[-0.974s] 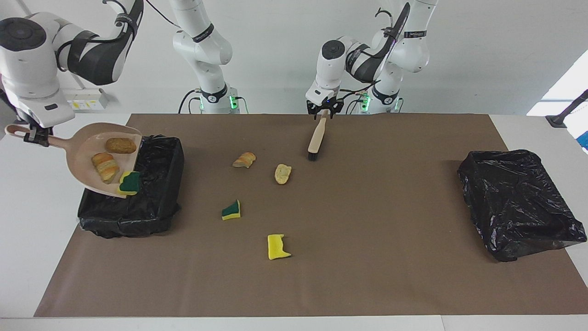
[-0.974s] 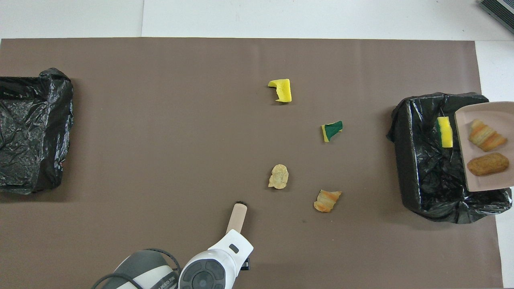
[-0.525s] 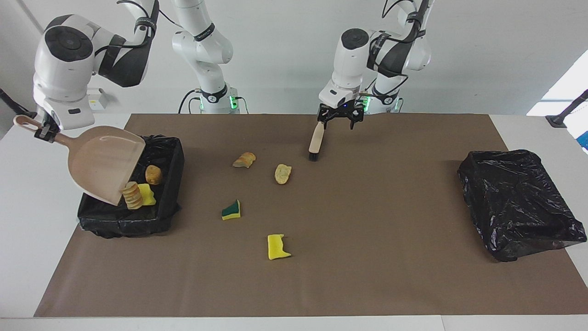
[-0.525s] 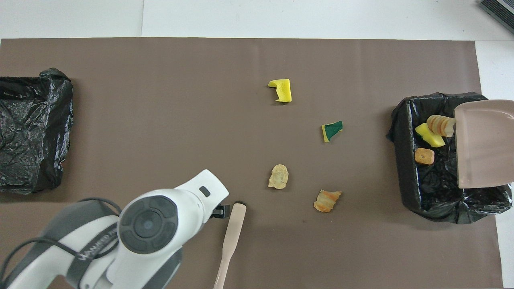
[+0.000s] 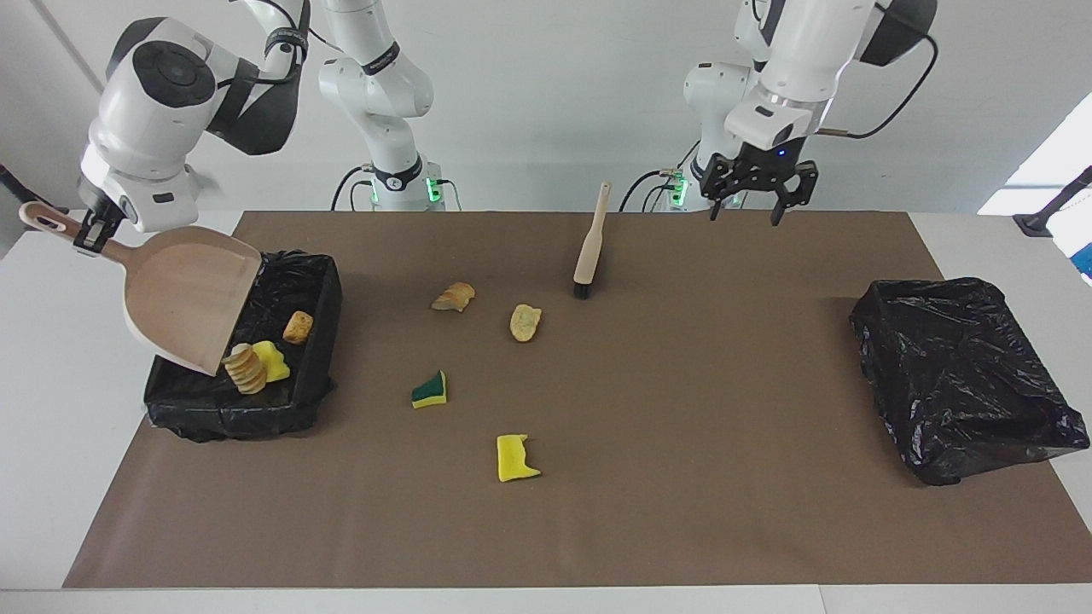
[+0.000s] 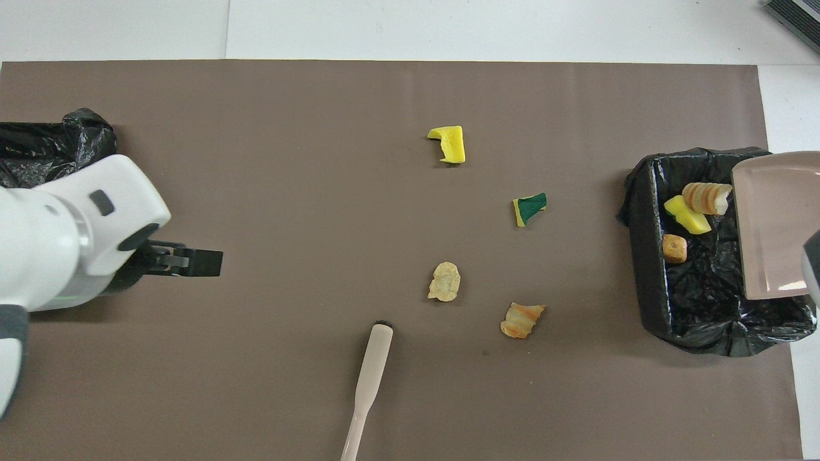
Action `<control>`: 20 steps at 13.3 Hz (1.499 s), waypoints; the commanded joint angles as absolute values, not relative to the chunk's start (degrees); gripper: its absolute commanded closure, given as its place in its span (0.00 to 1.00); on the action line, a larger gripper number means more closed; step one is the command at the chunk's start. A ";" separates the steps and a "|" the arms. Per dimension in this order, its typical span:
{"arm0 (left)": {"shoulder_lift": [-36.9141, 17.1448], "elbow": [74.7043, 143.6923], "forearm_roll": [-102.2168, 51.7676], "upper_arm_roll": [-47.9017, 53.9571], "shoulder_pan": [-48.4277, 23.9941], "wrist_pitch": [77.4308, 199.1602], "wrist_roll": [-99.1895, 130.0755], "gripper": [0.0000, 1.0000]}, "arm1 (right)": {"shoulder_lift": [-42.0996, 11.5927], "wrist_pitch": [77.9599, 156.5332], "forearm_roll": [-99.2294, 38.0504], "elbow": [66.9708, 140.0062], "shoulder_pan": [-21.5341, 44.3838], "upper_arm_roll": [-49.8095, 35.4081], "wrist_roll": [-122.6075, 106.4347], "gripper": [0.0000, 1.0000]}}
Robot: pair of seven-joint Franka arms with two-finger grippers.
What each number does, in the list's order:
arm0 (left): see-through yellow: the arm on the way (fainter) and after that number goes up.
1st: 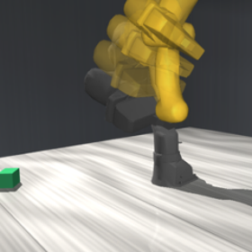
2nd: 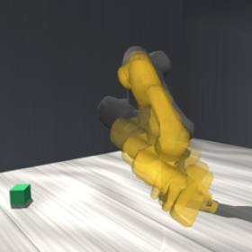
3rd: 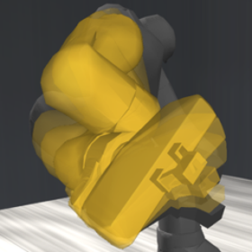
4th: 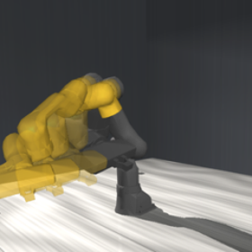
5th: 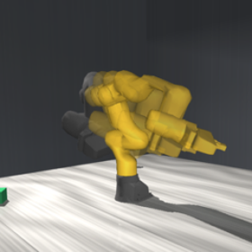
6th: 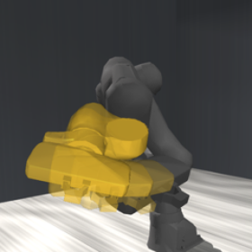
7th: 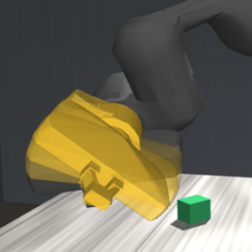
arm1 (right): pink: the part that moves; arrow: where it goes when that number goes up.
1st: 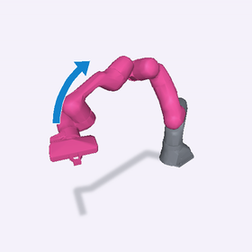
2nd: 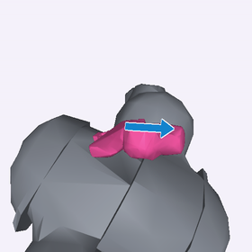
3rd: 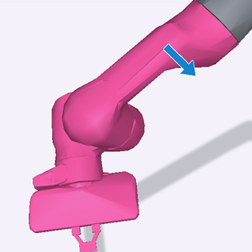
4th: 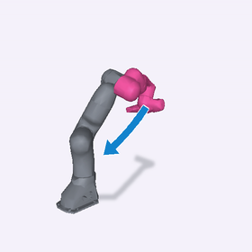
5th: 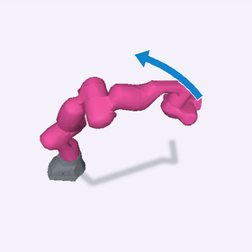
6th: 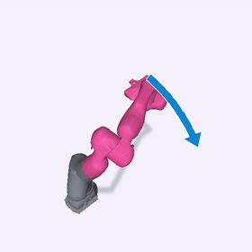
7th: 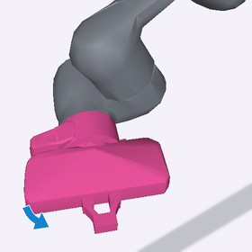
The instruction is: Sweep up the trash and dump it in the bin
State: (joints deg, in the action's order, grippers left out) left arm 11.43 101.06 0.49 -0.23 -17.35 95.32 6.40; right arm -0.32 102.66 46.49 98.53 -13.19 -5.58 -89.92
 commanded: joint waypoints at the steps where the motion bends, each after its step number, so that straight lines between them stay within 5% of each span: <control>1: 7.57 91.09 0.71 0.53 -10.83 87.66 0.46 0.00 | 0.62 103.18 46.67 97.21 -13.19 -6.24 -88.59 1.00; 5: 0.98 78.67 0.26 0.26 -6.52 80.25 -0.61 0.00 | 0.44 103.10 44.66 96.24 -13.18 -6.68 -88.24 1.00; 14: 0.80 78.93 -2.02 0.53 -2.02 80.69 -5.27 0.00 | 1.05 102.57 21.82 97.38 -12.49 -7.46 -73.60 1.00; 20: 3.41 83.11 -1.76 0.62 -2.02 81.30 -6.59 0.00 | 0.62 101.77 15.30 100.81 -2.39 -7.65 -41.89 1.00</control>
